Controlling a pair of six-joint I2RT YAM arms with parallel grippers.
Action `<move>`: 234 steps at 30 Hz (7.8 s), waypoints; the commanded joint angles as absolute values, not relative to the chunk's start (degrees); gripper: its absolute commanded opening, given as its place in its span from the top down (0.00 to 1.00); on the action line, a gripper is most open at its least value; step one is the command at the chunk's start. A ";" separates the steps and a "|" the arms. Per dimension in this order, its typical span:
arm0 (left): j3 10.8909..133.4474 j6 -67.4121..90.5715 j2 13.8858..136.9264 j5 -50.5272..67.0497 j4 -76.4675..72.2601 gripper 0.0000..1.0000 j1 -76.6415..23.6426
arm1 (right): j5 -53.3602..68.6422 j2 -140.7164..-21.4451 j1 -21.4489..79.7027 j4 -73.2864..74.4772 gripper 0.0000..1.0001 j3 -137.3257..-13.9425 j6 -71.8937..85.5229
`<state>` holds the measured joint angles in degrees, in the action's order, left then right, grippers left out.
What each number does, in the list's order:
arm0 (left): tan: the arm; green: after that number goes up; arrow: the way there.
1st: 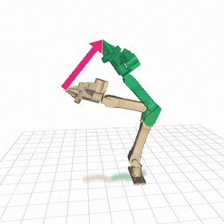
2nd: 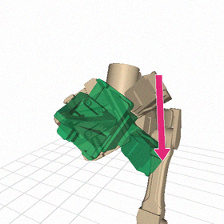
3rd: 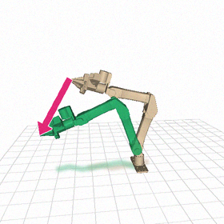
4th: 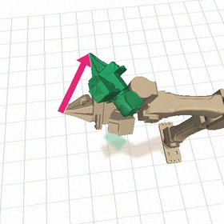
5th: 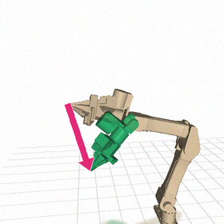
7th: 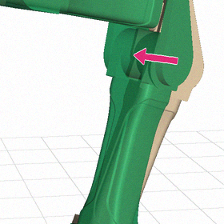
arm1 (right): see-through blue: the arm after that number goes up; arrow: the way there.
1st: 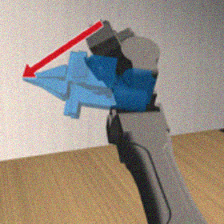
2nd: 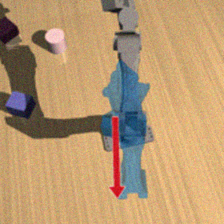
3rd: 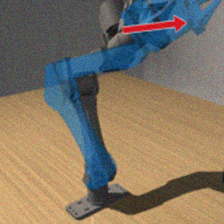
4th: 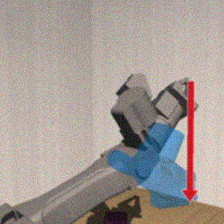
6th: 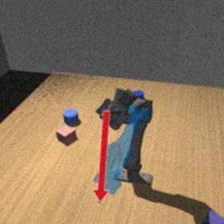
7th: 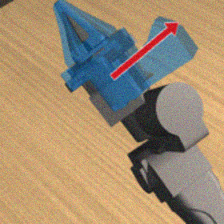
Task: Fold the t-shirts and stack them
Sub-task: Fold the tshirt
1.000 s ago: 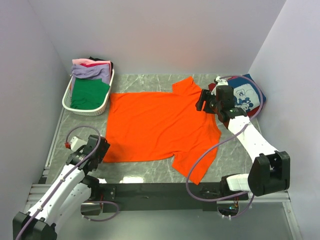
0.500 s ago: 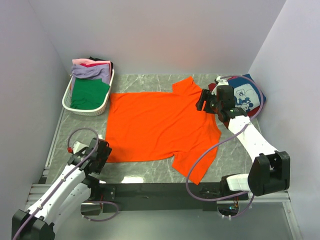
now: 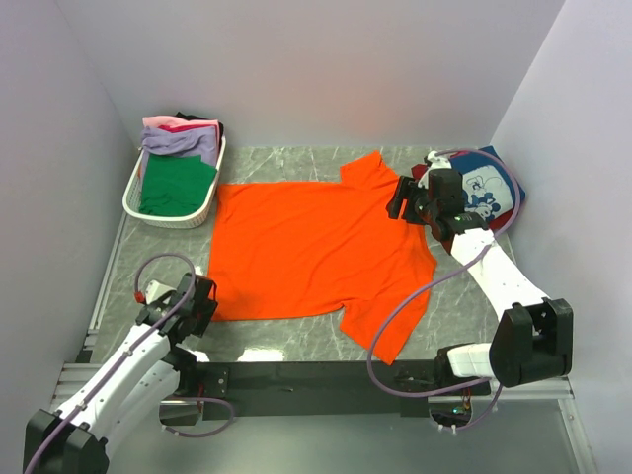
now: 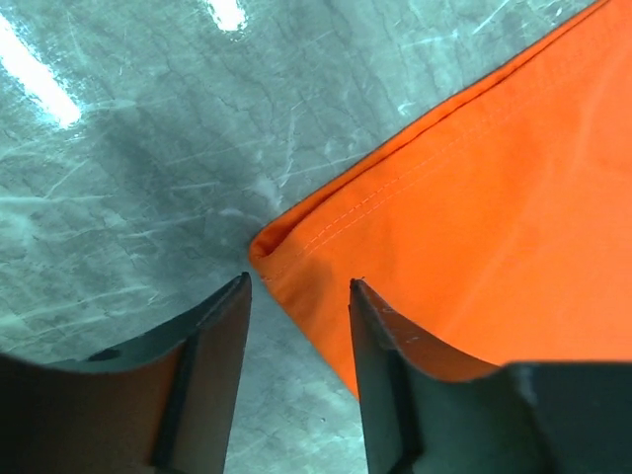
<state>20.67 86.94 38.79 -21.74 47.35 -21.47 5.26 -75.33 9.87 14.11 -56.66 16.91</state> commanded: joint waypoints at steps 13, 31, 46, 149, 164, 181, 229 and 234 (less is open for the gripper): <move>18.98 86.40 39.64 -21.53 44.21 0.70 -21.71 | 4.92 -72.25 9.49 11.87 0.24 -55.46 17.22; 23.28 80.25 41.75 -27.93 42.10 1.00 -21.71 | 5.89 -72.60 9.49 10.37 0.25 -54.84 18.02; 23.73 65.22 43.94 -26.28 27.96 1.00 -21.71 | 1.41 -69.61 18.26 18.62 0.29 -53.35 19.77; 26.98 44.56 48.69 -4.39 16.87 0.99 -18.46 | -10.72 -59.94 67.24 50.27 0.65 -28.39 70.23; 27.86 46.05 46.32 -2.64 19.60 0.99 -18.46 | -17.66 -63.99 67.32 48.34 1.00 -34.54 65.04; 28.56 53.17 41.13 -2.46 27.95 0.99 -18.81 | -23.99 -51.07 67.24 52.99 1.00 -37.44 58.10; 31.28 64.17 38.23 -15.89 35.51 0.99 -27.69 | -42.01 -41.21 66.71 61.08 1.00 -48.34 59.32; 33.13 61.18 40.95 -18.63 33.76 0.99 -27.25 | -42.45 -44.29 62.68 55.73 1.00 -48.60 57.22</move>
